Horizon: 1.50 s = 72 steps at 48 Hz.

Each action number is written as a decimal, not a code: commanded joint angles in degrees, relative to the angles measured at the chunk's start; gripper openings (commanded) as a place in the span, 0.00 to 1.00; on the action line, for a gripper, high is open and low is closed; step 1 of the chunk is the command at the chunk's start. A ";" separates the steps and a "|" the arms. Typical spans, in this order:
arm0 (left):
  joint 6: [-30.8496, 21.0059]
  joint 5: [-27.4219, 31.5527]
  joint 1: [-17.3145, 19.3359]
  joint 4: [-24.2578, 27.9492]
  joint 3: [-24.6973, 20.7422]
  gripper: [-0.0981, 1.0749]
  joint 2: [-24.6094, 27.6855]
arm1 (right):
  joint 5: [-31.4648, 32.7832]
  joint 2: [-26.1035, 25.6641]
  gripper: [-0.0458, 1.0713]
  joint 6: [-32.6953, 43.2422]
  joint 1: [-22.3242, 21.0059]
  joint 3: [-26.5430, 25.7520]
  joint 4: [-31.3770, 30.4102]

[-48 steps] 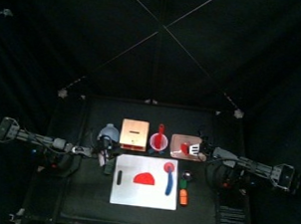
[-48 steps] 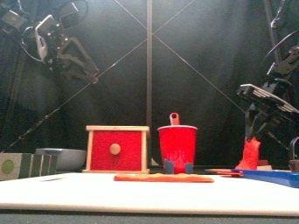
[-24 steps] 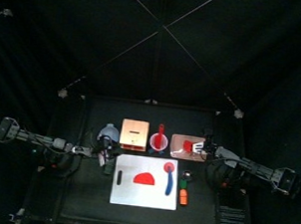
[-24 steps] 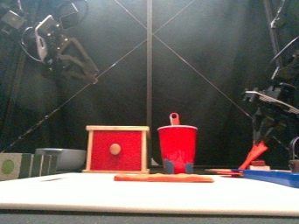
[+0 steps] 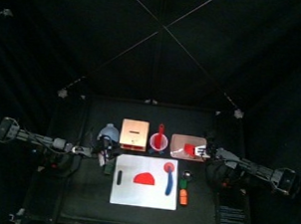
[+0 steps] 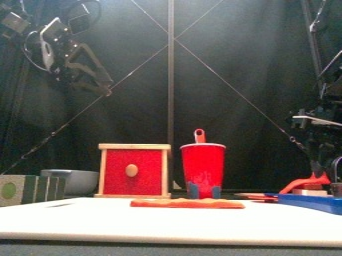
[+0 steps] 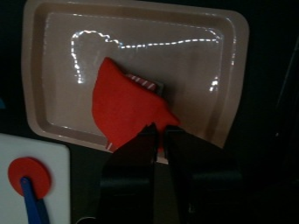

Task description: Place bottom half of dough o plate

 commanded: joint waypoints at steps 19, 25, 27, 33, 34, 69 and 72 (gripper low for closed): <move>-0.09 0.70 0.26 -0.35 -1.05 0.79 0.09 | 1.41 0.00 0.84 -0.18 -0.44 -0.88 -3.16; -0.09 0.97 0.26 -0.70 -1.23 0.79 0.09 | 1.93 0.09 0.84 -0.18 -0.09 -1.05 -2.90; -0.09 1.05 0.26 -0.70 -1.23 0.79 0.09 | 2.46 0.00 0.84 -0.18 0.00 -1.14 -2.81; -0.09 1.05 0.26 -0.70 -1.49 0.79 0.09 | 5.10 0.09 0.84 -0.18 0.62 -1.67 -2.81; -0.09 1.14 0.26 -0.70 -1.41 0.79 0.09 | 5.62 0.09 0.84 -0.18 0.70 -1.85 -2.81; 0.00 1.14 0.26 -0.70 -1.23 0.79 0.09 | 4.92 9.05 0.84 -0.26 2.02 -4.13 -4.48; 0.00 1.14 0.26 -0.70 -1.23 0.79 0.09 | 3.96 10.20 0.84 -0.26 2.37 -4.66 -5.10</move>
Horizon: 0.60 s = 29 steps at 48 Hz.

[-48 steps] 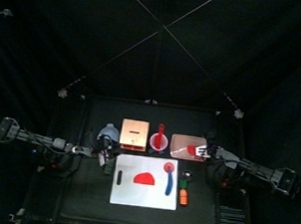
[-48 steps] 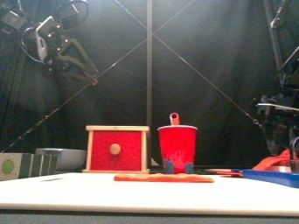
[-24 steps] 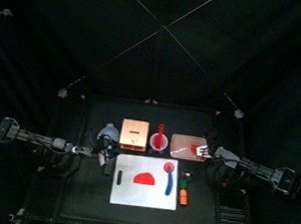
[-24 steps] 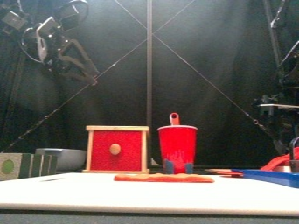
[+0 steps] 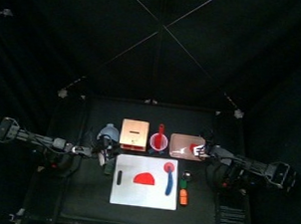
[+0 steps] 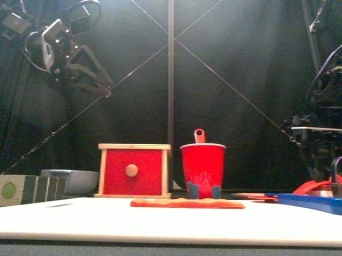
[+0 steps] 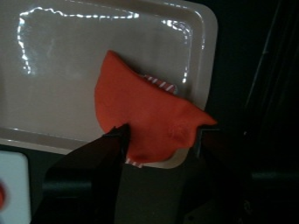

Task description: Place bottom half of dough o plate

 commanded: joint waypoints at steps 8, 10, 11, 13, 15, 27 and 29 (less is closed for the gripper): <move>0.00 0.00 0.09 0.18 -1.32 0.79 0.09 | -4.75 2.90 0.84 0.00 0.79 -3.60 -0.97; 0.00 0.00 0.09 0.18 -1.23 0.79 0.18 | -4.75 2.90 0.84 0.00 0.88 -3.87 -0.79; 0.00 0.09 0.09 0.18 -1.23 0.79 0.18 | -4.57 2.99 0.84 0.00 1.05 -4.04 -0.79; 0.00 0.09 0.09 0.18 -1.23 0.79 0.09 | -3.87 2.90 0.84 0.00 1.23 -4.22 -0.88; 0.00 0.09 0.09 0.18 -1.32 0.79 0.18 | -2.81 2.64 0.84 -0.09 1.49 -4.22 -1.05; 0.00 0.09 0.18 0.18 -1.23 0.79 0.09 | 2.11 -1.58 0.85 -0.09 2.37 -4.13 -1.67; 0.00 0.09 0.18 0.18 -1.32 0.79 0.09 | 2.29 -2.37 0.85 -0.09 2.37 -4.22 -1.49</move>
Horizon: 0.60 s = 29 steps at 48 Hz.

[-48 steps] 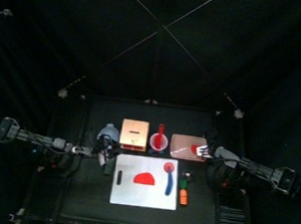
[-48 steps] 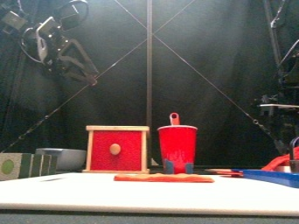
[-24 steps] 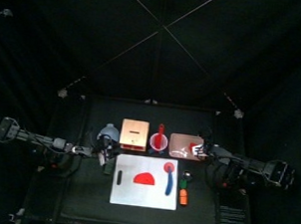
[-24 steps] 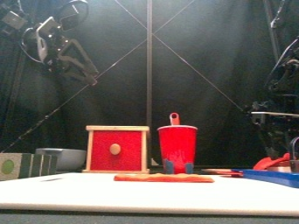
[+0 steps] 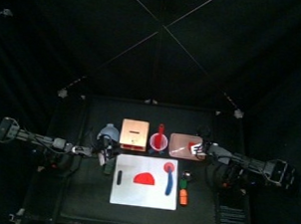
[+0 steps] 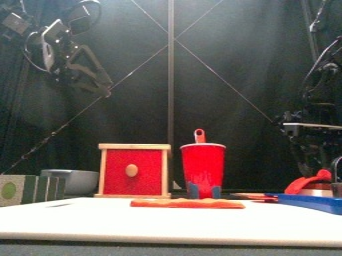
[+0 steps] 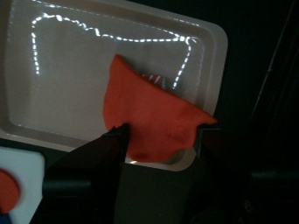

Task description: Place bottom half of dough o plate

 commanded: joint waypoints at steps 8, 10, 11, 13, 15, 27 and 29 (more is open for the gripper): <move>-0.09 0.09 0.18 0.18 -1.41 0.79 0.09 | 0.70 -4.04 0.88 -2.55 0.62 -1.32 -0.09; -0.09 0.09 0.18 0.18 -1.41 0.79 0.00 | 0.79 -4.13 0.90 -3.60 0.62 -1.32 0.18; -0.09 0.00 0.18 0.18 -1.41 0.79 0.00 | 0.88 -4.13 0.91 -3.96 0.62 -1.32 0.44; -0.09 0.09 0.18 0.18 -1.41 0.79 0.00 | 1.32 -4.04 0.94 -4.48 0.35 -1.32 0.97; -0.09 0.09 0.18 0.18 -1.49 0.79 0.00 | 1.67 -4.04 0.96 -4.66 0.26 -1.32 0.97; -0.09 0.00 0.18 0.18 -1.32 0.79 0.00 | 4.31 -4.48 0.97 -4.66 0.18 -2.11 -0.97; -0.09 0.09 0.18 0.18 -1.32 0.79 0.00 | 5.54 -4.57 0.97 -4.66 0.18 -2.64 -1.14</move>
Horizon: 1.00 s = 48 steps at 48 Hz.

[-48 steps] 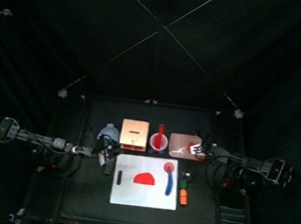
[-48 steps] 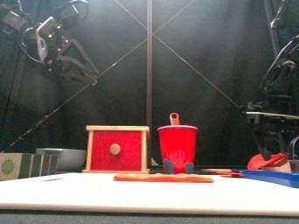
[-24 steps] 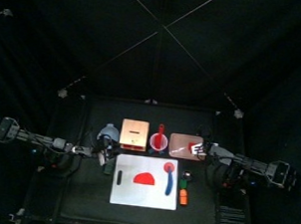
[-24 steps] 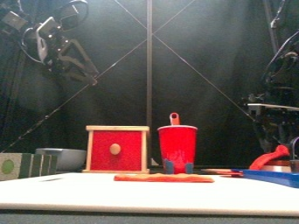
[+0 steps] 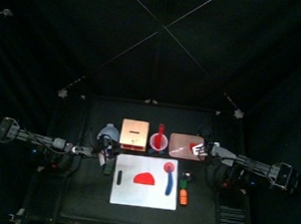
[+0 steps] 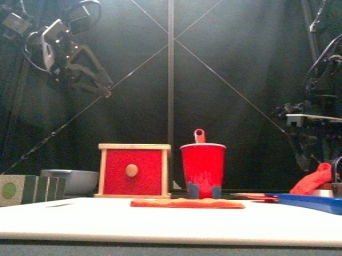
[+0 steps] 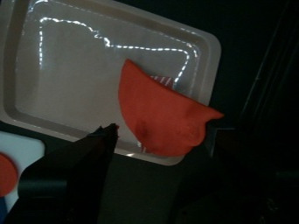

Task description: Place bottom half of dough o plate

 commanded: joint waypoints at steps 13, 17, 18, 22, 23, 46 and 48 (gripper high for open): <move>-0.09 0.09 0.18 0.09 -1.23 0.79 0.00 | 6.15 -0.70 0.97 -0.18 0.62 -4.57 -2.46; -0.09 0.09 0.18 0.09 -1.14 0.79 0.00 | 6.42 -0.70 0.97 -0.18 0.62 -4.66 -2.64; -0.09 0.09 0.18 0.09 -1.14 0.79 0.00 | 6.42 -0.70 0.97 -0.18 0.62 -4.75 -2.64; -0.09 0.09 0.18 0.09 -1.14 0.79 0.00 | 6.42 -1.05 0.97 -0.18 0.62 -5.01 -2.81; -0.09 0.00 0.18 0.09 -1.14 0.79 0.00 | 6.33 -1.23 0.97 -0.18 0.70 -5.19 -2.81; -0.44 0.00 0.00 0.44 -3.34 0.79 0.09 | -21.62 -9.84 0.97 -0.35 7.47 -1.58 -6.68; -0.44 0.00 0.09 0.62 -3.43 0.79 0.00 | -26.02 -10.20 0.97 -0.44 7.73 -0.70 -7.91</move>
